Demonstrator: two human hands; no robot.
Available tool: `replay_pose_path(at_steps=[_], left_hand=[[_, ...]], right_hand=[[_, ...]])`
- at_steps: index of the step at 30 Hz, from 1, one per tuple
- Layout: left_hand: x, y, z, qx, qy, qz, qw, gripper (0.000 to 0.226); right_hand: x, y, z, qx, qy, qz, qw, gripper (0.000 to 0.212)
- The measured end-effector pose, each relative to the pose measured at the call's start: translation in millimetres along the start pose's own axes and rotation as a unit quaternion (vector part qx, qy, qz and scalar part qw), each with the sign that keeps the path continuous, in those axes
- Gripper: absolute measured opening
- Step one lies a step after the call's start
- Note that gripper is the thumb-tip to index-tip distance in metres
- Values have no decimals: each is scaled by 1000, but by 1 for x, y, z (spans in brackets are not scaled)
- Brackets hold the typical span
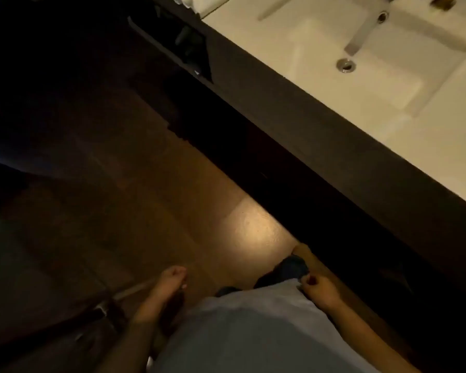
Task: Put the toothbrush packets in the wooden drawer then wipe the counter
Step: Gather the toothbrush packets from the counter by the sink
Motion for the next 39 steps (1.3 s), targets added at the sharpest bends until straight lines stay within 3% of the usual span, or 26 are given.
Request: replay_pose_path(at_steps=[2,3,10,14,18,25,33,37,39], left_hand=[[2,-2,28,-15,-28,-3,999,21],[5,-5,39,-27,-34,-4,999,20],[49,-23,91,-74,-33,10,997,11],[73,-19,126,-72,-23,55,996,13],[91,-39,182,-27,-35,58,997,15],[149,-90,274,-54,-147,19,988,22],[263,-154,305,-55,-65,19,996,15],[329,-210,343,35,10,-11,999,12],[361,-249,363,96,37,-34,994,22]], right_hand=[[-5,20,-7,38,-7,6,999,5],[-6,29,-10,60,-6,3,998,3],[5,99,-33,45,-14,-53,997,22],[19,197,-55,36,66,-44,996,9],[40,319,-71,-41,72,21,996,10],[42,483,-95,-142,72,102,982,18],[67,529,-97,-137,62,45,988,25],[70,527,-100,-74,39,-22,996,27],[69,527,-102,-35,30,-57,997,26]])
Point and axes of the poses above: each hand's wrist, its own x-axis towards the middle knuckle, its own z-axis out of the back of the hand, y = z × x, the point moved 6 cm from there along x, towards the middle knuckle, and after that the axes turned 14 degrees about -z, right-handed, at the moved point
